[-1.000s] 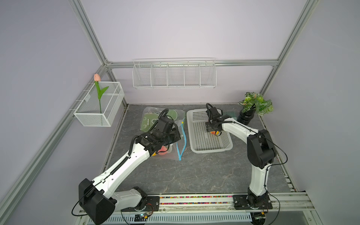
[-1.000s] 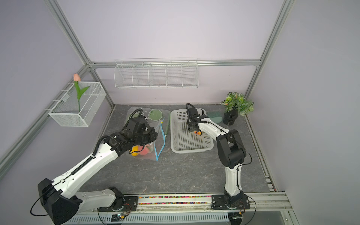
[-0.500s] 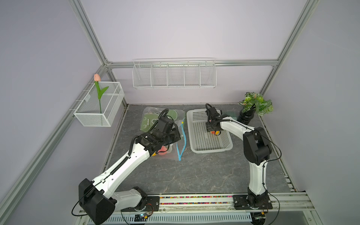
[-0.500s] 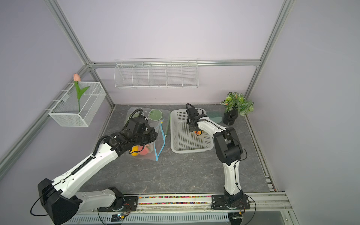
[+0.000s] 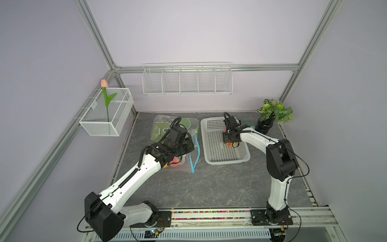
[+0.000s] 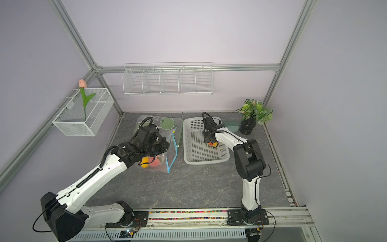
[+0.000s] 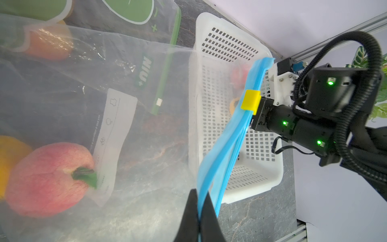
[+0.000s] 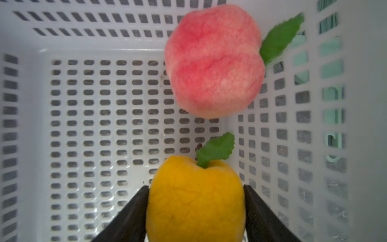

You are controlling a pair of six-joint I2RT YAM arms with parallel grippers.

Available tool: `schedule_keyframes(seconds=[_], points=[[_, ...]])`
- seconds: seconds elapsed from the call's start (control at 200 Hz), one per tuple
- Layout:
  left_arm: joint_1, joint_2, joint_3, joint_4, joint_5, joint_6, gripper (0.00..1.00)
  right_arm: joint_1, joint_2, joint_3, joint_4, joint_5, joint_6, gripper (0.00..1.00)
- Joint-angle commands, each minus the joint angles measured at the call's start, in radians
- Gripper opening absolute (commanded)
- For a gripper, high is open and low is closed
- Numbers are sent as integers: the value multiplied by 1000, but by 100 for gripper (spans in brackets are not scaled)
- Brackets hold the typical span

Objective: Place the peach in a zip-top bag and seal the zipper
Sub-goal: Pick up the peach from the basket.

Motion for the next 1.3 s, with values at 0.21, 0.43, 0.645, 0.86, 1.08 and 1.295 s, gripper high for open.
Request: schedule_keyframes(seconds=[0.21, 0.43, 0.645, 0.86, 1.08, 1.295], points=[[-5, 8, -1, 2, -1, 1, 0, -3, -318, -219, 247, -253, 7, 67], [-5, 11, -1, 10, 1, -8, 0, 4, -495, -353, 429, -509, 14, 67], [-5, 18, 0, 21, 1, -18, 0, 43, -580, -430, 571, -686, 72, 67], [-5, 22, 8, 20, -5, -17, 0, 120, -569, -450, 702, -790, 150, 67], [-5, 28, 15, 16, -8, -19, 0, 181, -520, -453, 829, -850, 234, 67], [-5, 29, 23, 15, -8, -20, 0, 208, -482, -446, 837, -877, 239, 67]])
